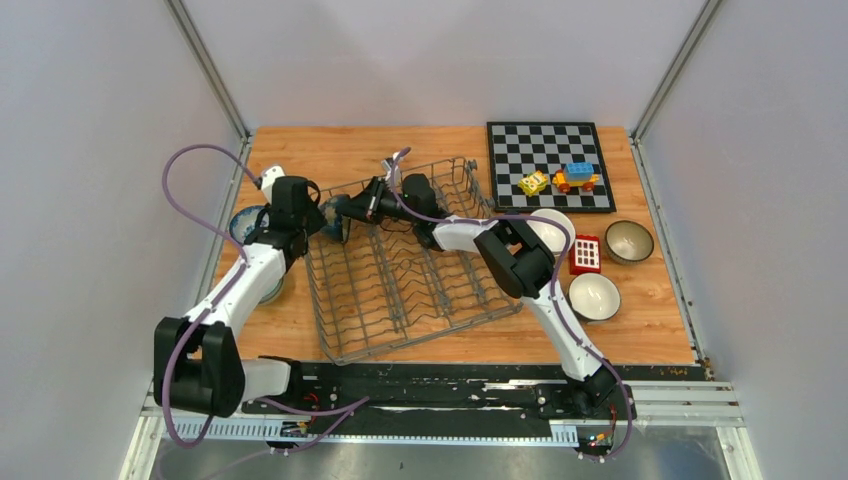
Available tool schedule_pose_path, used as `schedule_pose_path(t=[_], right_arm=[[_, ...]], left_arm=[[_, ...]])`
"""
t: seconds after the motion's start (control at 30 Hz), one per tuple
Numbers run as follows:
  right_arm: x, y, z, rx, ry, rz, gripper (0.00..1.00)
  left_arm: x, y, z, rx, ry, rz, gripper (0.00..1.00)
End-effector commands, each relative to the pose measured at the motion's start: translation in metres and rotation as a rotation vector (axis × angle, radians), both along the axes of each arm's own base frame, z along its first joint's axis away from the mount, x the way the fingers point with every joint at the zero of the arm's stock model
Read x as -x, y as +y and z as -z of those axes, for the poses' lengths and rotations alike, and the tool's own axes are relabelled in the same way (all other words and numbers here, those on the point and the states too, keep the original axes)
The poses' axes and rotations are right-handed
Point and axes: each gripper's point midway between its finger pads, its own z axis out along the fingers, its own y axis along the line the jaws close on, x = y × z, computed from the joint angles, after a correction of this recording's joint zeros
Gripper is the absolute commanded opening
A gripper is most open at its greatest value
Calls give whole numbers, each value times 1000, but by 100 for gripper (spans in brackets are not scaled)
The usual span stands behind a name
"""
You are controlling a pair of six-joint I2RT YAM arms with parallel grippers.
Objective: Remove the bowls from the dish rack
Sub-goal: Pick up the bowl from the dish rack.
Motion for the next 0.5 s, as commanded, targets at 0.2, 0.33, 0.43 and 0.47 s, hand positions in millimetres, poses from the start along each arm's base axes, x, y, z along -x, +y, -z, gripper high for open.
schedule_pose_path(t=[0.2, 0.33, 0.43, 0.47], right_arm=[[12, -10, -84, -164, -181, -56, 0], [20, -16, -103, -168, -223, -70, 0], [26, -18, -110, -165, -236, -80, 0], [27, -19, -112, -165, -239, -82, 0]], left_arm=[[7, 12, -67, 3, -145, -76, 50], [11, 13, -86, 18, -184, -84, 52], [15, 12, -96, 29, -208, -80, 53], [16, 12, -98, 31, -210, -78, 54]])
